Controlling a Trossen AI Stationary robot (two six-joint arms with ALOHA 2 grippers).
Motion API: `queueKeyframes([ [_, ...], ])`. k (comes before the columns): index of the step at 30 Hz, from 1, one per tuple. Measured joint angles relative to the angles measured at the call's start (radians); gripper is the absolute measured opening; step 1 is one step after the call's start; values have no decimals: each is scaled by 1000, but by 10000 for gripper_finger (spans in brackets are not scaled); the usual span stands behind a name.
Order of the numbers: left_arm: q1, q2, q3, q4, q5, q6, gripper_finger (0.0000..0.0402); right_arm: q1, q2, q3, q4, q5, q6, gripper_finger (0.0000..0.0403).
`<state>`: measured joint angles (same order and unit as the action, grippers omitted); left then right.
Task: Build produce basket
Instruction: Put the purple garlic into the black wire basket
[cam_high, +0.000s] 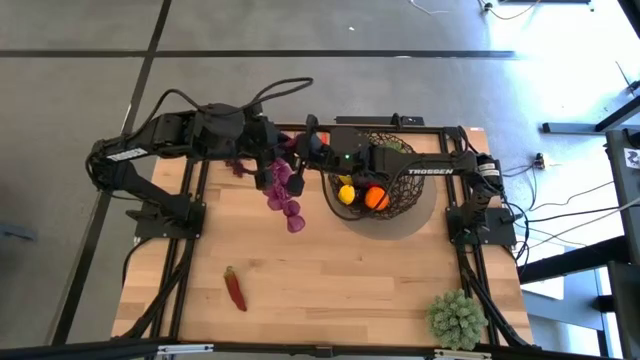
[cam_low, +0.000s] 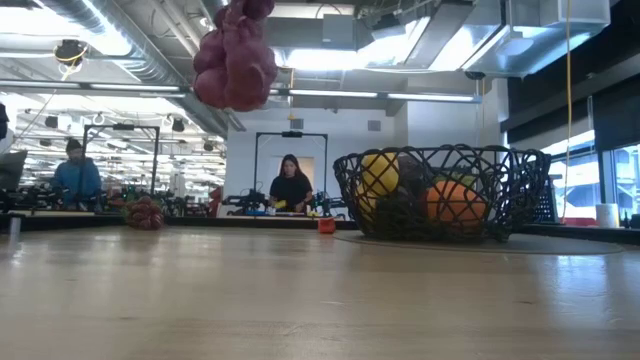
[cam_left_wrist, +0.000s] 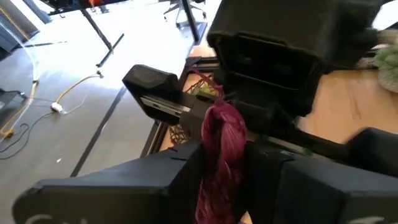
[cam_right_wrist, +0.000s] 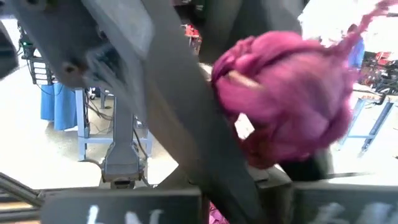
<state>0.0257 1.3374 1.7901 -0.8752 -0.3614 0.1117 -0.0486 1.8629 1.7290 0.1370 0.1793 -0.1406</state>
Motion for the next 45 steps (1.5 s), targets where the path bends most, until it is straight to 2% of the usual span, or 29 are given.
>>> queueKeyframes([
  [7,0,18,0,-6,-15,4,107,0,1,0,-14,0,-7,14],
  [10,-1,19,0,-2,-68,8,109,-1,0,0,-19,3,-7,17],
  [15,0,-14,-2,-3,-103,127,110,-2,0,0,-54,22,-6,17],
  [19,-14,-53,-1,-2,-107,87,110,-1,0,0,-60,24,-15,15],
  [25,-47,-106,0,-16,-111,82,110,-1,-38,0,-138,105,-30,15],
  [31,-68,-138,-2,-60,-109,81,110,4,-128,0,-264,261,-53,15],
  [39,-73,-141,-1,-170,-109,18,110,61,-299,0,-524,647,-44,16],
  [45,-73,-113,-1,-172,-108,4,110,123,-377,0,-740,957,-19,16],
])
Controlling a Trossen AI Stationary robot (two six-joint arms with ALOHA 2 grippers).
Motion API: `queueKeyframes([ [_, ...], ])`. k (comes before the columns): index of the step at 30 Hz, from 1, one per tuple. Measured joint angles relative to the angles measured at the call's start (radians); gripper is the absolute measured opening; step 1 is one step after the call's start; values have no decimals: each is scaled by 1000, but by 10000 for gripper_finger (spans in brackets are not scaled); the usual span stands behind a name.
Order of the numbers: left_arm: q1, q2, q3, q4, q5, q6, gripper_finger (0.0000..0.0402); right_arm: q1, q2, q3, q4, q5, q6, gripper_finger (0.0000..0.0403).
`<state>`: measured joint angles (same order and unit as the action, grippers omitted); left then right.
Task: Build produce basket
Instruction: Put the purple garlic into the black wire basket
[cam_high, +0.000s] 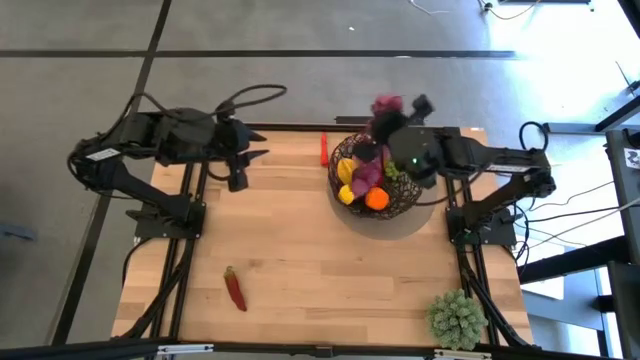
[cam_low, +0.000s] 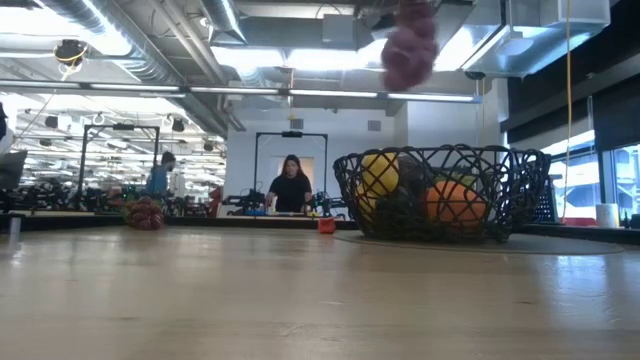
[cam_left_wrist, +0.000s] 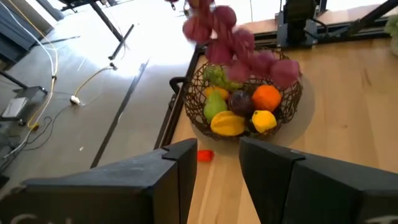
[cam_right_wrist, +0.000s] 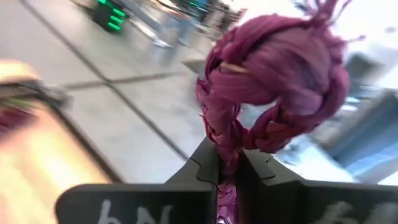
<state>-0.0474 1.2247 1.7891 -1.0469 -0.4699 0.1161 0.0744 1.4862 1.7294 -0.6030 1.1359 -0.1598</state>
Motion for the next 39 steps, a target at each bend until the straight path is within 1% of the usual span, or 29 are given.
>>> queueKeyframes([
  [3,0,12,0,0,0,0,110,31,-7,0,-94,165,1,16],
  [5,0,22,0,1,-1,0,110,45,-7,0,-144,246,30,16],
  [7,0,36,0,1,0,-1,110,57,-7,0,-197,314,101,16],
  [10,0,62,0,1,0,11,110,73,-7,0,-322,415,245,16],
  [12,0,75,0,0,0,29,110,79,-9,0,-406,433,351,16],
  [14,0,90,0,6,0,32,110,80,-11,0,-484,426,457,16],
  [17,0,104,-1,7,1,32,110,80,-11,0,-609,387,603,16],
  [23,1,128,-2,9,1,32,110,46,-10,0,-948,253,987,13],
  [24,1,125,-1,13,0,32,110,36,-11,-1,-977,230,1045,13],
  [27,1,123,0,15,0,29,110,9,-28,-17,-965,172,1014,13],
  [31,1,124,0,16,0,27,110,-26,-54,-27,-969,127,994,13],
  [36,1,124,0,17,0,25,110,-70,-107,-88,-967,114,997,13],
  [39,1,124,0,17,0,25,110,-99,-151,-140,-968,106,1038,13],
])
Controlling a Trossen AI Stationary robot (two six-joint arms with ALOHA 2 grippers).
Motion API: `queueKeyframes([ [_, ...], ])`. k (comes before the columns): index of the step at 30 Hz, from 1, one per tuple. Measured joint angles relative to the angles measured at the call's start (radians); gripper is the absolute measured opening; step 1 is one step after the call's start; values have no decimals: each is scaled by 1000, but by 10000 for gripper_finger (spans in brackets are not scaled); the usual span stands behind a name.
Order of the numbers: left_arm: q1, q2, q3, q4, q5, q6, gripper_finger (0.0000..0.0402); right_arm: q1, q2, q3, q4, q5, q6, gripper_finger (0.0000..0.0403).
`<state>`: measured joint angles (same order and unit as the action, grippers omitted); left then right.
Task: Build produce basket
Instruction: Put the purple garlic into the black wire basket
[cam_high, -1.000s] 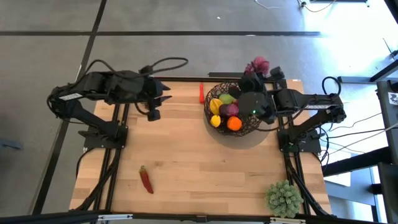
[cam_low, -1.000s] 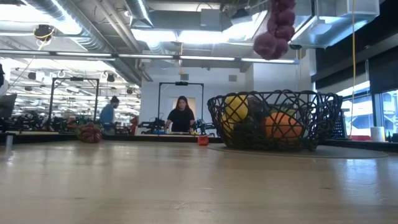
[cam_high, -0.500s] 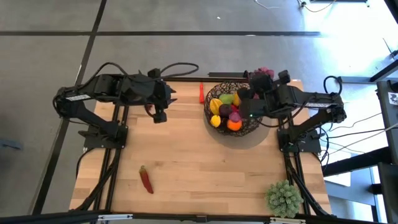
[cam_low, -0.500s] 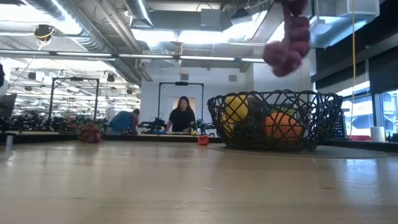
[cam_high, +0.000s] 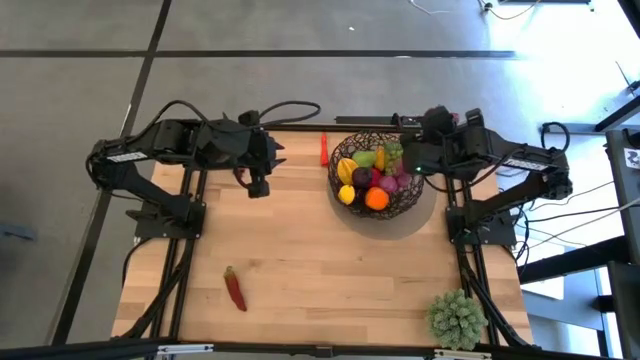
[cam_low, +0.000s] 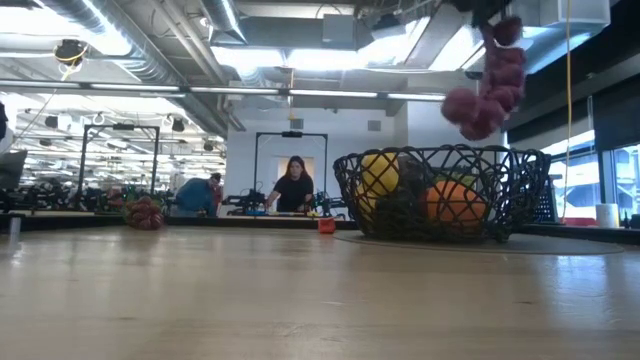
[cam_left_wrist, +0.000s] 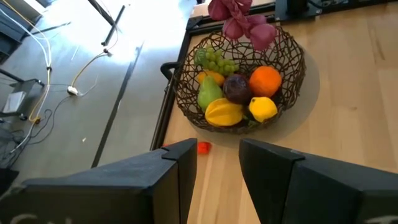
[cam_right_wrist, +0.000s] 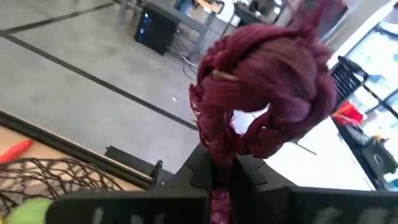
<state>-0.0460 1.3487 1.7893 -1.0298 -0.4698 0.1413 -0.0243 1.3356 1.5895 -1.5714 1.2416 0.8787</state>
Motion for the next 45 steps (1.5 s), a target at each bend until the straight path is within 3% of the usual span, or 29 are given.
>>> queueKeyframes([
  [7,0,0,0,0,0,0,110,-36,-56,-177,11,-14,37,13],
  [12,16,0,0,0,0,0,110,-38,-55,-269,117,-13,30,18],
  [25,62,0,0,-1,19,1,110,-38,-54,-446,332,-7,-125,14],
  [35,66,0,0,-1,23,1,110,-68,-54,-501,352,-49,-129,19],
  [45,66,0,0,-1,23,0,110,-105,-54,-501,354,-178,-140,76],
])
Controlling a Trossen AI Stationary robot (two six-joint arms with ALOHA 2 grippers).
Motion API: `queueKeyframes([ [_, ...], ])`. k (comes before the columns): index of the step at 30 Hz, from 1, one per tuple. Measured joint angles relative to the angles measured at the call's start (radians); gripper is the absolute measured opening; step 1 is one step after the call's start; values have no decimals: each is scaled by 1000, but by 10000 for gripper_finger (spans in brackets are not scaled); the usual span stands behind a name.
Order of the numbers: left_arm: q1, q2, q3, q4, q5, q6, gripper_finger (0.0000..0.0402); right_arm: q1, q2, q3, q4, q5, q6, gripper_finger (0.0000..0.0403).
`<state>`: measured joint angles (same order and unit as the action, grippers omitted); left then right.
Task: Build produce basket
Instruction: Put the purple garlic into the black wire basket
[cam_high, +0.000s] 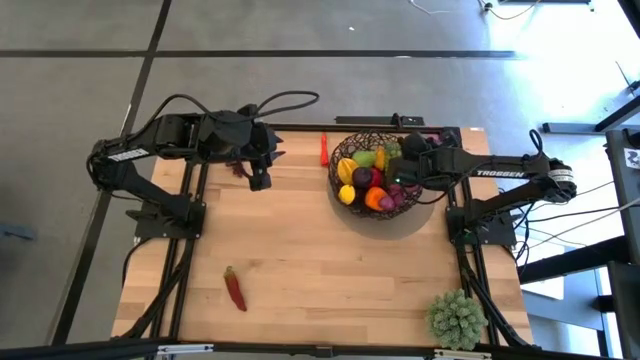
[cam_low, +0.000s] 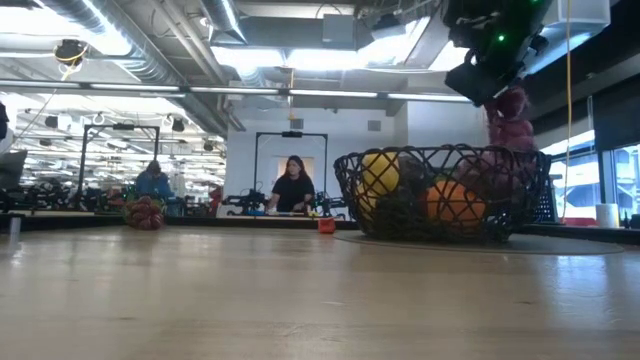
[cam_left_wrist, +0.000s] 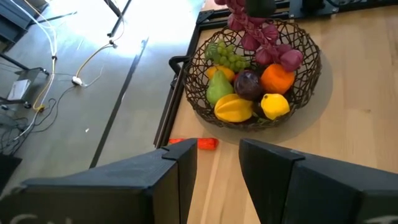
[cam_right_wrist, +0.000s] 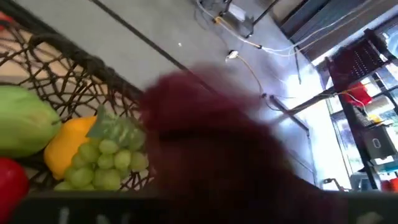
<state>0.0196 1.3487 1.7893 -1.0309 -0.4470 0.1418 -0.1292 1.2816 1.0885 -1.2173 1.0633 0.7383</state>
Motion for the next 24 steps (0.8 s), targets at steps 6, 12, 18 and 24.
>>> queueKeyframes([
  [6,0,0,0,0,0,0,110,0,0,0,49,-14,-98,113],
  [12,0,0,0,0,0,-4,110,0,1,32,68,-14,-194,146],
  [18,0,0,0,-1,0,-26,110,1,0,125,66,-11,-274,151],
  [24,0,0,0,-72,0,-110,110,10,0,225,64,-10,-360,151],
])
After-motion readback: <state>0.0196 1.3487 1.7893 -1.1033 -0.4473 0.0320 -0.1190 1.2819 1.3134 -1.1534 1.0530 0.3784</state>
